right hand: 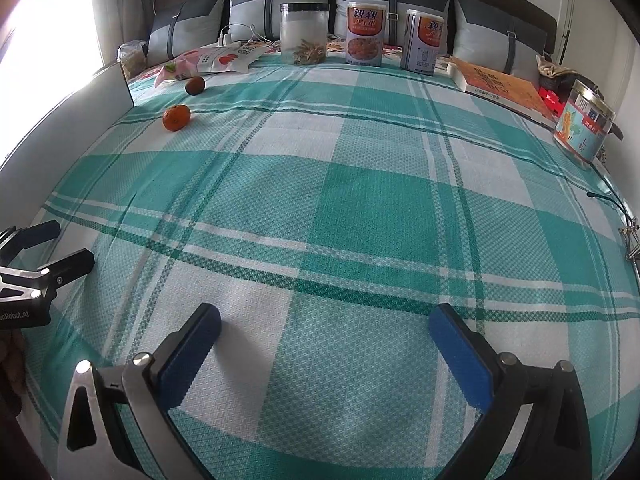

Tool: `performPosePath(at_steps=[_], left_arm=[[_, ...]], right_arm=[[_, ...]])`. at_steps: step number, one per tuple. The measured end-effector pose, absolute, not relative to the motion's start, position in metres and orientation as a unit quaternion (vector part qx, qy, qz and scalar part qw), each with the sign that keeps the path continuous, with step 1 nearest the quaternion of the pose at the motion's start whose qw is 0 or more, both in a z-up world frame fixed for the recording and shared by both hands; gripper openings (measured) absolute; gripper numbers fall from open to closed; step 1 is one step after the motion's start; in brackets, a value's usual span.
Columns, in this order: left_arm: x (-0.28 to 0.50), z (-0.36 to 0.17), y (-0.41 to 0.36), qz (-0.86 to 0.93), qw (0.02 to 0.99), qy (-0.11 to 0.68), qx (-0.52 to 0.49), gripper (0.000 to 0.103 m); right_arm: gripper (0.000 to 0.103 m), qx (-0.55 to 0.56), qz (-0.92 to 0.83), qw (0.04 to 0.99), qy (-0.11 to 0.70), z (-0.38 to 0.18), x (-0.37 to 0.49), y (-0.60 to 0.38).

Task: Organize fruits
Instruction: 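Move the left tool toward the orange-brown round fruit while the right tool approaches the mandarin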

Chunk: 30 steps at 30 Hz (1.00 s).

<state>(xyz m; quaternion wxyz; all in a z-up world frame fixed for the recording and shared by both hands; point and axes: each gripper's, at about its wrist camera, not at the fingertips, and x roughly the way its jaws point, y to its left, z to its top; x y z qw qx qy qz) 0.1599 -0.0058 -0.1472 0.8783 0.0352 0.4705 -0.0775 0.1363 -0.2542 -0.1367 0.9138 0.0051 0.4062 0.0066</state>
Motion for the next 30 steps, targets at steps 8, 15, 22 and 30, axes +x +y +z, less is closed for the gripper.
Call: performPosePath(at_steps=[8, 15, 22, 30], left_arm=[[0.160, -0.146, -0.005, -0.081, 0.876, 0.474, 0.037, 0.102], [0.173, -0.146, 0.037, -0.120, 0.862, 0.489, 0.054, 0.103], [0.167, -0.147, 0.042, -0.111, 0.874, 0.469, 0.055, 0.103], [0.168, -0.147, 0.044, -0.112, 0.874, 0.469, 0.052, 0.103]], right_arm=[[0.103, 0.006, 0.007, 0.914, 0.406, -0.137, 0.138, -0.254], [0.103, 0.005, 0.003, 0.912, 0.410, -0.137, 0.139, -0.254], [0.097, 0.012, 0.095, 0.917, 0.388, -0.102, 0.201, -0.206], [0.049, -0.047, 0.164, 0.903, 0.394, -0.088, 0.317, -0.102]])
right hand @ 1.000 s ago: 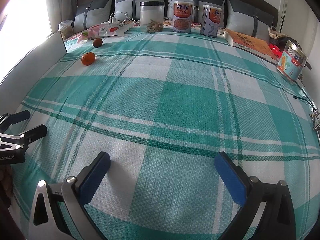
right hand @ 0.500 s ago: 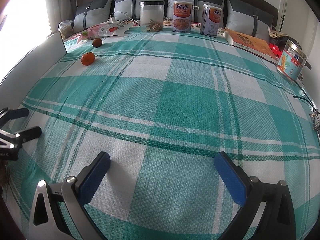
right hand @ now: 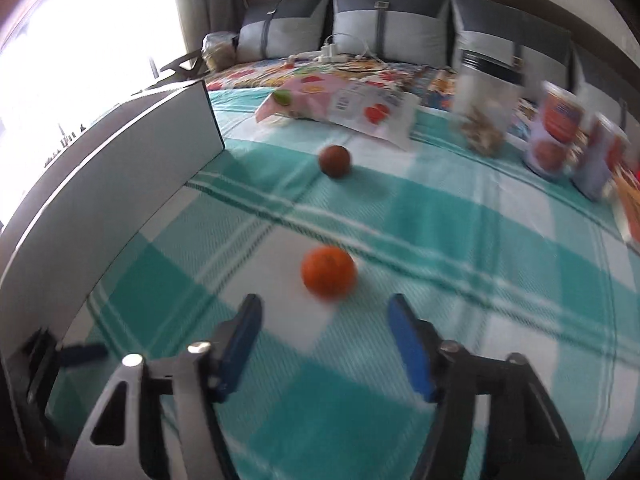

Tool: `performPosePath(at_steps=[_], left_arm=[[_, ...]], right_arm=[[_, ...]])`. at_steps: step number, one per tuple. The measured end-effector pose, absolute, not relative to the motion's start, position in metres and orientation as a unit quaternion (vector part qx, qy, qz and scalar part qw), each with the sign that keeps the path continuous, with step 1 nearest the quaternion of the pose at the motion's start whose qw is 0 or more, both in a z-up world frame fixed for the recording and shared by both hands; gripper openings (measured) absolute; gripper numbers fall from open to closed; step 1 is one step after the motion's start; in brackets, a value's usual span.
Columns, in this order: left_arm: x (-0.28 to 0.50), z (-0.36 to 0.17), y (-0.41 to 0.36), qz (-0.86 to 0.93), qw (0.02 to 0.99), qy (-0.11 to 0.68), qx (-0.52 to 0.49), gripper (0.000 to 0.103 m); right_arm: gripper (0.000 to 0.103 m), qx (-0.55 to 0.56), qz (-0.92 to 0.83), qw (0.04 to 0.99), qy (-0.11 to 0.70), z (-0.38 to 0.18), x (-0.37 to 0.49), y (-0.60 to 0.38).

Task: Organize fruits
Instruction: 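Move the left tool toward the orange-brown round fruit while the right tool approaches the mandarin, then grasp the orange-brown round fruit with the left tool while the right tool grasps the mandarin, then lower both fruits onto the sheet and open both tools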

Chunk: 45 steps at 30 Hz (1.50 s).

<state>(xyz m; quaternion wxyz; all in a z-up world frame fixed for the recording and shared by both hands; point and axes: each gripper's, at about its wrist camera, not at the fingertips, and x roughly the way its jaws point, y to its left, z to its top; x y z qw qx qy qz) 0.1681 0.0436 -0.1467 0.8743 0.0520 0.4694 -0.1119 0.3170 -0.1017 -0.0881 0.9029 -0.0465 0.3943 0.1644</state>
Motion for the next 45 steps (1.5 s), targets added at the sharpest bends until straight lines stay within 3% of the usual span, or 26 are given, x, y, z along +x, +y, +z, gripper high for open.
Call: performPosePath(at_steps=[1, 3, 9, 13, 19, 23, 28, 29, 31, 32, 37, 45], left_arm=[[0.168, -0.147, 0.044, -0.112, 0.874, 0.469, 0.052, 0.103], [0.169, -0.146, 0.044, -0.112, 0.874, 0.470, 0.051, 0.103], [0.168, -0.146, 0.044, -0.113, 0.874, 0.470, 0.050, 0.103], [0.182, -0.138, 0.041, -0.125, 0.868, 0.480, 0.029, 0.102], [0.293, -0.098, 0.020, -0.123, 0.888, 0.441, -0.037, 0.102], [0.380, -0.107, 0.009, -0.086, 0.884, 0.457, -0.052, 0.100], [0.428, -0.128, 0.001, -0.051, 0.883, 0.465, -0.047, 0.100], [0.431, -0.133, -0.001, -0.050, 0.883, 0.465, -0.044, 0.096], [0.431, -0.141, -0.005, -0.059, 0.883, 0.464, -0.035, 0.046], [0.431, -0.145, -0.006, -0.060, 0.880, 0.470, -0.029, 0.031], [0.376, -0.135, -0.010, -0.087, 0.891, 0.445, -0.013, 0.030], [0.187, -0.119, -0.013, -0.160, 0.871, 0.465, 0.006, 0.030]], right_arm=[[0.049, -0.049, 0.157, 0.899, 0.407, -0.094, 0.327, -0.096], [0.031, -0.052, 0.146, 0.900, 0.408, -0.100, 0.333, -0.094], [0.031, -0.010, 0.159, 0.907, 0.389, -0.097, 0.284, -0.135], [0.031, -0.013, 0.145, 0.911, 0.385, -0.096, 0.206, -0.181], [0.031, 0.010, 0.085, 0.918, 0.386, -0.120, 0.119, -0.232], [0.031, 0.033, 0.074, 0.923, 0.375, -0.128, 0.109, -0.244], [0.032, 0.023, 0.073, 0.923, 0.376, -0.127, 0.113, -0.243], [0.032, 0.024, 0.074, 0.923, 0.376, -0.127, 0.113, -0.243], [0.032, 0.027, 0.074, 0.923, 0.376, -0.129, 0.112, -0.243], [0.032, 0.027, 0.074, 0.923, 0.376, -0.129, 0.112, -0.242], [0.032, 0.026, 0.074, 0.923, 0.376, -0.129, 0.113, -0.242], [0.032, 0.062, 0.054, 0.925, 0.370, -0.126, 0.107, -0.251]])
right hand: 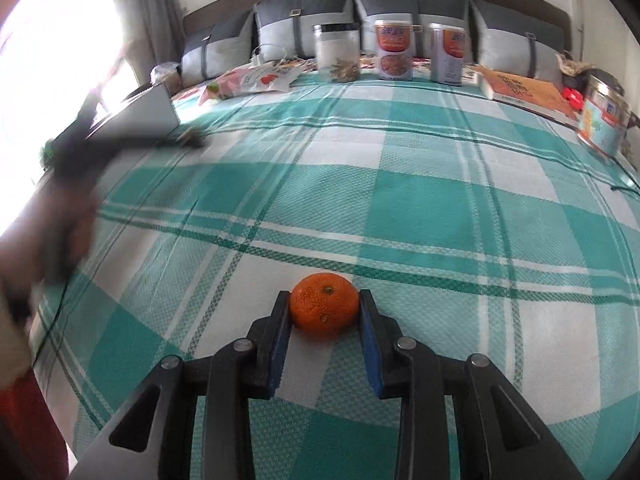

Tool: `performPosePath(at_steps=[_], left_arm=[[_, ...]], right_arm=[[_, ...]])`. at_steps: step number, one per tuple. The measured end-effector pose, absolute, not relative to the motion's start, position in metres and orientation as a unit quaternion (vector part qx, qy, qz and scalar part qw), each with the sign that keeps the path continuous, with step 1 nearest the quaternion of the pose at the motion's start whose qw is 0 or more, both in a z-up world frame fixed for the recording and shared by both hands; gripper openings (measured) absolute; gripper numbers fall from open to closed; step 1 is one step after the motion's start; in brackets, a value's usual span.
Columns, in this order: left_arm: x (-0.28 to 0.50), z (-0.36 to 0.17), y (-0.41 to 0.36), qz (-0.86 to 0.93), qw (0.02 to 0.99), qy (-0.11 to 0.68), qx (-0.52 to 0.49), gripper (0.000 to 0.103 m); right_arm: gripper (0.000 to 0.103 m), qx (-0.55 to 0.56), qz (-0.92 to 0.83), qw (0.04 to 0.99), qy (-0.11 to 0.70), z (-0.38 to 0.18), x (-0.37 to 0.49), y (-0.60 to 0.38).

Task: Organize fruits
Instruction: 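Lower both fruits onto the sheet and open both tools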

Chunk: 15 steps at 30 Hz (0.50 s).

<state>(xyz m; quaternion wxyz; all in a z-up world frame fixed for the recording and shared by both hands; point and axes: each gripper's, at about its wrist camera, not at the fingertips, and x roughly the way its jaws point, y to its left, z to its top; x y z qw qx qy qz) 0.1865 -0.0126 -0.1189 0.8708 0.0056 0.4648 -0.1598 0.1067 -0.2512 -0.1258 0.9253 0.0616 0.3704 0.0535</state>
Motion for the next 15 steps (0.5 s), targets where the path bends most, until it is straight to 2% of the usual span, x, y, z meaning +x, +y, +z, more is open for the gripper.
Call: performPosePath(at_steps=[4, 5, 6, 8, 10, 11, 12, 13, 14, 15], left_arm=[[0.132, -0.132, -0.007, -0.140, 0.866, 0.478, -0.034, 0.032], [0.127, -0.130, -0.010, -0.129, 0.877, 0.462, -0.034, 0.037], [0.126, -0.129, -0.013, -0.119, 0.882, 0.456, -0.030, 0.062], [0.130, -0.134, -0.020, -0.112, 0.883, 0.455, -0.020, 0.090], [0.132, -0.137, -0.025, -0.103, 0.883, 0.459, 0.000, 0.090], [0.132, -0.138, -0.027, -0.101, 0.882, 0.461, 0.008, 0.092], [0.133, -0.140, -0.031, -0.101, 0.880, 0.463, 0.017, 0.094], [0.133, -0.140, -0.034, -0.097, 0.880, 0.465, 0.027, 0.094], [0.133, -0.141, -0.032, -0.090, 0.880, 0.466, 0.026, 0.095], [0.133, -0.141, -0.030, -0.091, 0.880, 0.465, 0.023, 0.095]], right_arm=[[0.032, 0.078, 0.035, 0.922, 0.378, -0.121, 0.097, -0.241], [0.032, 0.076, 0.033, 0.922, 0.379, -0.121, 0.098, -0.237], [0.032, 0.071, 0.029, 0.921, 0.382, -0.123, 0.101, -0.234], [0.032, 0.053, 0.016, 0.921, 0.385, -0.127, 0.109, -0.230], [0.037, 0.035, 0.008, 0.924, 0.381, -0.128, 0.114, -0.226], [0.047, 0.031, 0.012, 0.924, 0.381, -0.128, 0.115, -0.224], [0.062, 0.023, 0.023, 0.924, 0.382, -0.130, 0.115, -0.221], [0.070, 0.015, 0.033, 0.922, 0.385, -0.131, 0.116, -0.216], [0.089, 0.003, 0.044, 0.919, 0.392, -0.133, 0.118, -0.211], [0.091, -0.012, 0.044, 0.917, 0.396, -0.134, 0.120, -0.206]])
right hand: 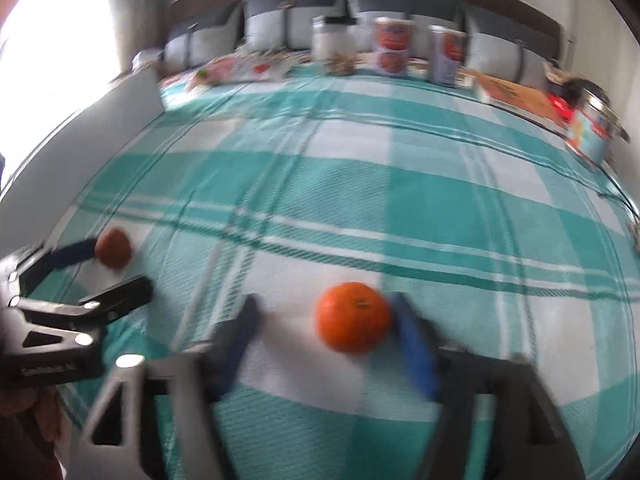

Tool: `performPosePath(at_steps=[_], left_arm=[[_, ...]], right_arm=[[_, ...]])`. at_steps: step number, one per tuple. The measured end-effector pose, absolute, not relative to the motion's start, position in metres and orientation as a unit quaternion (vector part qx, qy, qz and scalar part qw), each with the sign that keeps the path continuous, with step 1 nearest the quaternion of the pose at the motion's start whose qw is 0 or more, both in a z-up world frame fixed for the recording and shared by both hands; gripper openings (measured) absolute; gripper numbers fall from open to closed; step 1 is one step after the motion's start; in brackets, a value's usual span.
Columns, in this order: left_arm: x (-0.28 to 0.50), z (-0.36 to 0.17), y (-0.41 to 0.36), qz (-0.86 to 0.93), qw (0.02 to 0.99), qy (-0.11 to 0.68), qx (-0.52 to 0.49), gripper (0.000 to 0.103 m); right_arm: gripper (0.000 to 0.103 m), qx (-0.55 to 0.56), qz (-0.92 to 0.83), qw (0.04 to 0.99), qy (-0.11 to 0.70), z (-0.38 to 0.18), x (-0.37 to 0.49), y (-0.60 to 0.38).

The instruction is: Organize fruits

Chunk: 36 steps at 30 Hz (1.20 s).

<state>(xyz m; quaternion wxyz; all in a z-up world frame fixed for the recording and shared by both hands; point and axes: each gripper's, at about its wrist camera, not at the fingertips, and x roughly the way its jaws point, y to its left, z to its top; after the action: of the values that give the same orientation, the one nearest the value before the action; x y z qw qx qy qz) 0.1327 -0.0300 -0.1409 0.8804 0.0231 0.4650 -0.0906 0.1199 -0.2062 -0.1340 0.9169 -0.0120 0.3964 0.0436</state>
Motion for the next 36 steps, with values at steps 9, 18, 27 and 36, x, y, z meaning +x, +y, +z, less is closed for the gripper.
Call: performPosePath(at_steps=[9, 18, 27, 36], left_arm=[[0.1326, -0.1421, -0.0306, -0.089, 0.881, 0.464, 0.025, 0.095], [0.1337, -0.1422, -0.0317, -0.086, 0.881, 0.464, 0.030, 0.096], [0.1331, -0.1422, -0.0316, -0.086, 0.881, 0.464, 0.029, 0.096], [0.1326, -0.1441, -0.0293, -0.068, 0.883, 0.463, 0.025, 0.100]], right_arm=[[0.100, -0.003, 0.017, 0.916, 0.401, -0.1359, 0.1214, -0.2113], [0.103, 0.009, 0.019, 0.914, 0.406, -0.1365, 0.1233, -0.2146], [0.103, 0.008, 0.018, 0.914, 0.406, -0.1364, 0.1233, -0.2144], [0.103, 0.008, 0.018, 0.914, 0.406, -0.1365, 0.1235, -0.2143]])
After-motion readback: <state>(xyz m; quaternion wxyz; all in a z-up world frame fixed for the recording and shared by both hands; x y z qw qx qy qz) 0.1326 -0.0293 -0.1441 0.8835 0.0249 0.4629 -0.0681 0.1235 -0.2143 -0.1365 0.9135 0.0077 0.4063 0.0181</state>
